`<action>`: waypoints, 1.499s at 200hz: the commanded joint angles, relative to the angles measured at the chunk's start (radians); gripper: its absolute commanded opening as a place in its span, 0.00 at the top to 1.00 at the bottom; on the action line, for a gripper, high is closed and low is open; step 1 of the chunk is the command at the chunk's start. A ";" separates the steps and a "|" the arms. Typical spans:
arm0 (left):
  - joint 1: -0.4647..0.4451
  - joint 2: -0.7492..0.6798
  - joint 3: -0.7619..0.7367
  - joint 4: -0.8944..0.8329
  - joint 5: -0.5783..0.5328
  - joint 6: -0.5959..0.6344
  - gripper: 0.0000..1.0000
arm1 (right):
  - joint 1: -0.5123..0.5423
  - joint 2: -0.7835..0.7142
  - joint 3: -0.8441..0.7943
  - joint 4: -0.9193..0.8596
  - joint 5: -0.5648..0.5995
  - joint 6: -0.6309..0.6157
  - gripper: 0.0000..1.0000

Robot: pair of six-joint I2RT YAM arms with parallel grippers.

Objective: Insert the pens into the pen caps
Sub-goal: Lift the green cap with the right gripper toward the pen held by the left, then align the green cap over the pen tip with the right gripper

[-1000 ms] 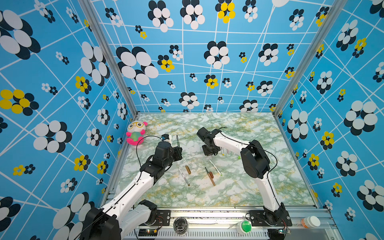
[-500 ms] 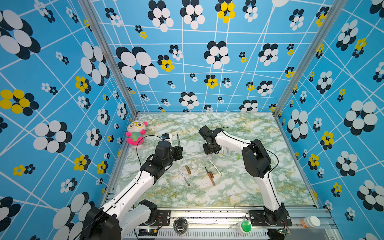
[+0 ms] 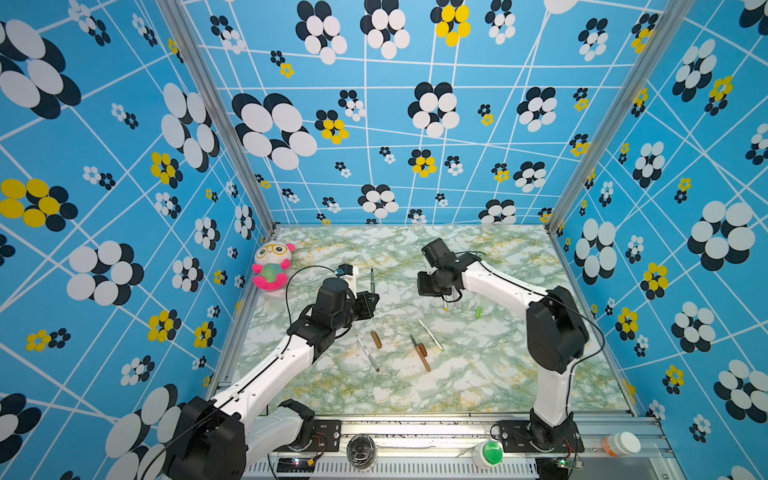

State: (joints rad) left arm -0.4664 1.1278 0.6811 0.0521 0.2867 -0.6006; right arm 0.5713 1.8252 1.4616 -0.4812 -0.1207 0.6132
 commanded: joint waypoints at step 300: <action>-0.152 0.127 0.110 0.078 0.068 0.106 1.00 | -0.013 -0.203 -0.201 0.478 -0.338 0.326 0.99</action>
State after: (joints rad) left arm -0.6109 1.2663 0.7551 0.1108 0.3660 -0.4969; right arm 0.5484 1.6283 1.2545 0.0216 -0.4622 0.9646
